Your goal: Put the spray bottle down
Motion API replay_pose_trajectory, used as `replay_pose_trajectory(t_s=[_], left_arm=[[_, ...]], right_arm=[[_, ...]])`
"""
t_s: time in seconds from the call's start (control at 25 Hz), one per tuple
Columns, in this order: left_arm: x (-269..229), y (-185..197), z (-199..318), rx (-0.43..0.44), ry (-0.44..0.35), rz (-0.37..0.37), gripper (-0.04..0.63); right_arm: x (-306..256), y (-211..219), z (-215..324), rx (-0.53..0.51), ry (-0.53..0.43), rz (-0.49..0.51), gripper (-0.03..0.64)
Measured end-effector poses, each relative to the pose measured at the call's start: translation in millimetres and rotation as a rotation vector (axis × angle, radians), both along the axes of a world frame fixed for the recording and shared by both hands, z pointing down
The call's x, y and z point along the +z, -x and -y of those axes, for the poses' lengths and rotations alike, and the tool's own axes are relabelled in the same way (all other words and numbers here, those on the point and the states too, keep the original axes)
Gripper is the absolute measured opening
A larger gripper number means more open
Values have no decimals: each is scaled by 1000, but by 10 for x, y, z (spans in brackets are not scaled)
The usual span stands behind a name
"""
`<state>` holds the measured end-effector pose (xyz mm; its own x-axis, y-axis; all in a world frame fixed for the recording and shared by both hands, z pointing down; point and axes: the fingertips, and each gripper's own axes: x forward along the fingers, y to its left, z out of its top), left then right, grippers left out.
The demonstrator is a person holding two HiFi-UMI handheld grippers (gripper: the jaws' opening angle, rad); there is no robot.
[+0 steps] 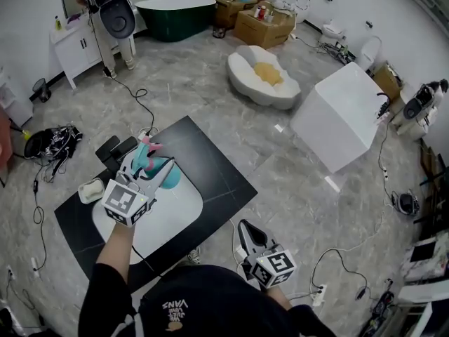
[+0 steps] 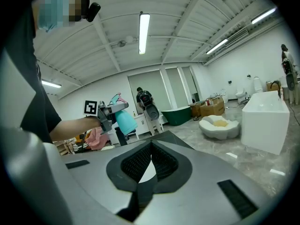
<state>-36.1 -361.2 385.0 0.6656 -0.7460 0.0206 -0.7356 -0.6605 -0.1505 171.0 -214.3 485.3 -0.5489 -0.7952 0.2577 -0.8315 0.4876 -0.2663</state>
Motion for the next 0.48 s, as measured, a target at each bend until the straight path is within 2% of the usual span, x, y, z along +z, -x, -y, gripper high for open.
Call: replay_pose_trajectory(t_s=[0.24, 0.48], left_arm=[[219, 18, 530, 34, 7, -15, 215], [592, 14, 926, -5, 59, -15, 215]], right_arm=[[85, 139, 307, 12, 39, -20, 8], [197, 128, 517, -2, 93, -39, 8]])
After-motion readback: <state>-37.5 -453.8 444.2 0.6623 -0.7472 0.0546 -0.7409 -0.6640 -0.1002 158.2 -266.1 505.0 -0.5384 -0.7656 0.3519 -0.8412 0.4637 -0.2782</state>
